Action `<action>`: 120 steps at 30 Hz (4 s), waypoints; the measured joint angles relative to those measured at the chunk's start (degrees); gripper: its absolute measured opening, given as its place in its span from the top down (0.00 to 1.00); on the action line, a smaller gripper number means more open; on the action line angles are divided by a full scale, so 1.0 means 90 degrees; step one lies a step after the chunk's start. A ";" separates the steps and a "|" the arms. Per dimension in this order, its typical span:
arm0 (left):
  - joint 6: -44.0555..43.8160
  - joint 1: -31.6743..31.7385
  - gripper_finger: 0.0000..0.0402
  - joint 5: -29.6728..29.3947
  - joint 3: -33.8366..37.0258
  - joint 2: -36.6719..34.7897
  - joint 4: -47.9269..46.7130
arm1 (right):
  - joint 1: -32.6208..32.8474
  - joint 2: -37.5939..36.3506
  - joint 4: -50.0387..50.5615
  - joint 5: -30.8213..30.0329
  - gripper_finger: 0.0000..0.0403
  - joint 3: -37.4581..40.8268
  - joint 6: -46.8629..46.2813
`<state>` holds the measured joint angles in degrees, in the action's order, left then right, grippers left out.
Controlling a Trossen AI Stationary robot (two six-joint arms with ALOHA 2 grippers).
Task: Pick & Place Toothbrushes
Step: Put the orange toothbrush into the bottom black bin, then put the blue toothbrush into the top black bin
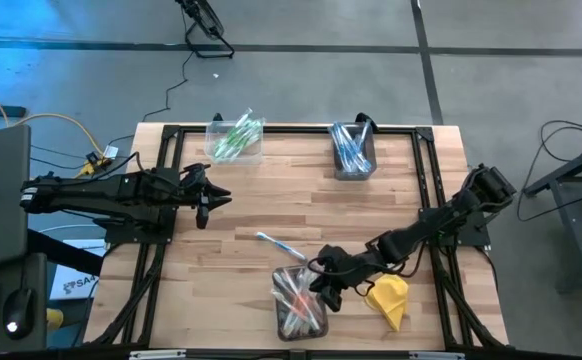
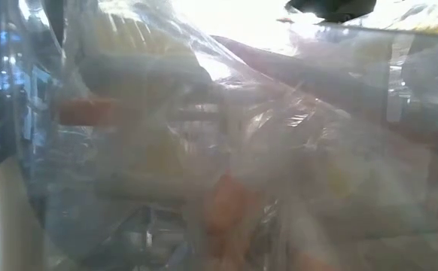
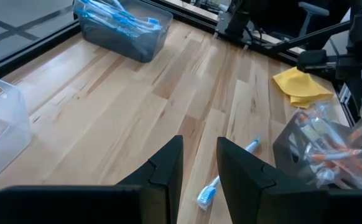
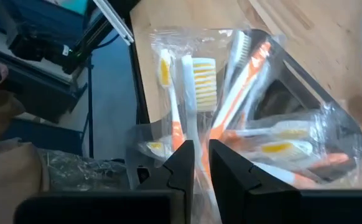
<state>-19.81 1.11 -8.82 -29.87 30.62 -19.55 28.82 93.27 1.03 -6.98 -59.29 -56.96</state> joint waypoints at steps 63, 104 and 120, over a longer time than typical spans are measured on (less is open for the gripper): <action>-0.2168 -0.0001 0.76 0.0092 0.0000 0.0002 -0.0019 | -0.1849 -0.2630 0.2783 0.0241 1.00 0.0005 0.2881; -0.1585 -0.0003 0.76 0.0607 -0.0034 0.1801 0.2550 | -0.3562 -0.6193 0.1192 0.0229 1.00 0.2165 0.4525; 0.0218 -0.0003 0.76 0.0328 -0.1415 0.2713 0.0663 | -0.4638 -0.6325 0.1193 0.0333 1.00 0.2166 0.4450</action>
<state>-17.85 1.08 -5.87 -42.60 55.04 -13.58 -12.92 36.35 11.77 -3.99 -39.79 -16.91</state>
